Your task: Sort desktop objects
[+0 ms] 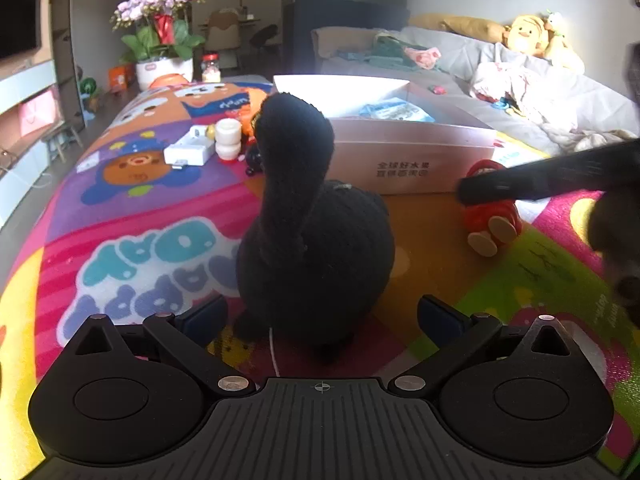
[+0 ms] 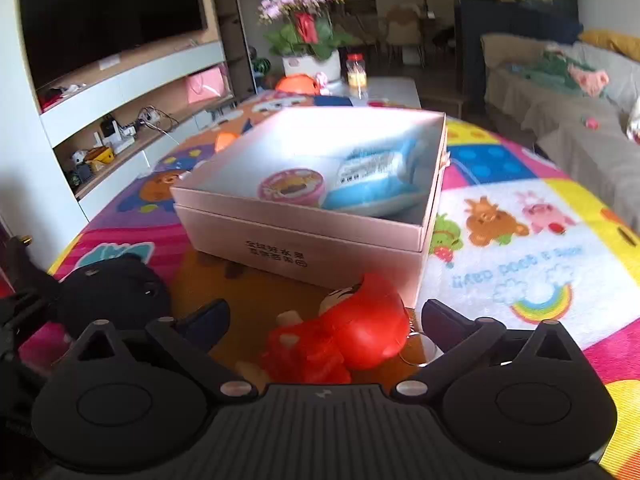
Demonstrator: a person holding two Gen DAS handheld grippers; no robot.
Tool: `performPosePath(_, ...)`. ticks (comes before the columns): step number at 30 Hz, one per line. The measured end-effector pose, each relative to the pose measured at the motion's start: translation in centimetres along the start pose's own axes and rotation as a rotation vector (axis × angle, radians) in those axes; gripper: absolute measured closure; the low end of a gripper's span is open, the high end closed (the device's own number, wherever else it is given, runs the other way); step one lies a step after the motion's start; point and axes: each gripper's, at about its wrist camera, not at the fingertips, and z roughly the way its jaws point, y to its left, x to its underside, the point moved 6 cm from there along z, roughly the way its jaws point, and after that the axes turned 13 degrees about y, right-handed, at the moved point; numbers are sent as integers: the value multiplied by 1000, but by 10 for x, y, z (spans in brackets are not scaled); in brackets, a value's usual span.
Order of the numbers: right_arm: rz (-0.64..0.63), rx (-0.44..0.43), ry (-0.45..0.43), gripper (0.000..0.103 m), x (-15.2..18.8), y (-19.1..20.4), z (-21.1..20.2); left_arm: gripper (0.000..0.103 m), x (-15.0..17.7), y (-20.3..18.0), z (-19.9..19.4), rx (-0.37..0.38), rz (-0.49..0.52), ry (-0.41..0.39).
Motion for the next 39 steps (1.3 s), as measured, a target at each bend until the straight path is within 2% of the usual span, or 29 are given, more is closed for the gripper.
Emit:
performPosePath(2,-10,-29,25,12,-1,4,7,0,2,-1,1,21,-15,8)
performPosePath(6,-87,-108,56,14,11,17,4,0,7,-8,-3,40,-34,2)
performPosePath(10,-126,-31,27,14,22,18,-9,0,11,-19,-6,60,-27,-3)
performPosePath(13,-82,-18,16,16,20,15,-10,0,11,-21,-7,53,-28,-8)
performPosePath(15,-54,-11,18,26,14,14,-6,0,8,-21,-8,33,-30,-18)
performPosePath(16,-45,-12,34,38,8,12,0,0,5,-20,-11,15,-30,-39)
performPosePath(18,-37,-13,51,42,5,13,3,0,0,-19,-15,-17,-17,-78)
performPosePath(20,-55,-9,58,53,9,15,-2,0,-5,-23,-15,-59,37,-89)
performPosePath(22,-56,-21,73,54,14,17,-8,0,-10,-27,-12,-105,87,-96)
performPosePath(24,-62,-26,73,54,21,20,-16,4,-15,-27,-8,-134,100,-92)
performPosePath(25,-65,-26,76,54,25,21,-21,19,-16,-27,-7,-139,104,-86)
performPosePath(26,-64,-31,78,54,29,22,-26,28,-16,-29,-6,-134,111,-75)
performPosePath(29,-42,-66,73,54,38,20,-48,29,-14,-32,-19,-131,126,-98)
performPosePath(31,-28,-83,41,54,37,16,-70,29,-16,-37,-37,-118,146,-139)
performPosePath(33,-18,-92,-19,54,32,14,-95,29,-26,-41,-60,-109,168,-212)
performPosePath(36,-4,-105,-133,54,17,12,-133,29,-54,-45,-91,-119,190,-328)
performPosePath(39,-13,-121,-228,54,4,14,-161,29,-86,-47,-104,-110,190,-389)
